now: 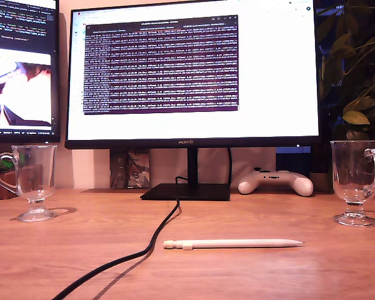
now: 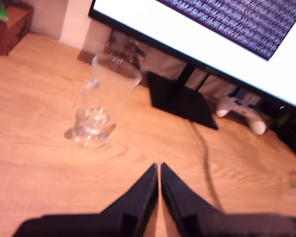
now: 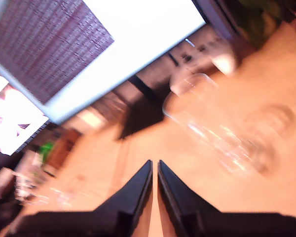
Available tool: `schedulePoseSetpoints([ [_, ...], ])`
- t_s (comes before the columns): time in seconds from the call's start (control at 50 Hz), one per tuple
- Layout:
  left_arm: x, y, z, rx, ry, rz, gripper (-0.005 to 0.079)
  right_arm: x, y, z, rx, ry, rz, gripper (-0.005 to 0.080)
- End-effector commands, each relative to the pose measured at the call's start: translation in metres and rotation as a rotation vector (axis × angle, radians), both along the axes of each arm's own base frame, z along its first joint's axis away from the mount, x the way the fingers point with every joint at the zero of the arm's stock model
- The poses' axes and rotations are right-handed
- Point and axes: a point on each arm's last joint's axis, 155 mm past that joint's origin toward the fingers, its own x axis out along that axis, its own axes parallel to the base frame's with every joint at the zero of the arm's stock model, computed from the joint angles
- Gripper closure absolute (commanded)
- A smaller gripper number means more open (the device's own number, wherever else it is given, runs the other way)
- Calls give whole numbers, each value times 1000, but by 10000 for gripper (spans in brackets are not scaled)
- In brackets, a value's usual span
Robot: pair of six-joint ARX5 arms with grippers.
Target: Pick the small glass cups in front of you with each of your hands, and place them behind the white pen
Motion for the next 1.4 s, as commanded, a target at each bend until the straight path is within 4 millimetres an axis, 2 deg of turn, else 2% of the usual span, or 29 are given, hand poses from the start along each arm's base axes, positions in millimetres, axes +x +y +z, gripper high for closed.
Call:
schedulePoseSetpoints([
  [0.0,-1,-2,17,-4,5,-8,761,0,2,13,-23,20,12,765],
  [0.04,-1,-3,20,-2,33,-15,761,-1,2,19,-33,42,14,765],
  [0.18,3,-7,18,68,148,-53,761,5,2,22,-53,203,26,765],
  [0.28,10,-7,9,176,217,-86,761,18,-1,24,-95,293,34,765],
  [0.44,23,-8,-4,251,313,-127,761,38,-1,32,-157,377,66,765],
  [0.54,31,-9,-12,277,363,-145,761,50,-5,17,-214,508,67,765],
  [0.7,41,-10,-18,311,391,-167,761,59,-8,-18,-319,733,71,765],
  [0.86,50,-10,-12,317,353,-165,761,71,-7,-39,-408,842,64,765],
  [0.96,55,-11,-5,317,320,-160,761,77,1,-52,-450,888,87,762],
  [1.02,56,-11,-3,316,311,-159,761,80,4,-59,-479,913,95,716],
  [1.14,58,-11,0,316,296,-157,761,80,10,-72,-523,962,131,498],
  [1.38,60,-11,3,316,283,-155,761,83,15,-92,-577,1011,172,464],
])
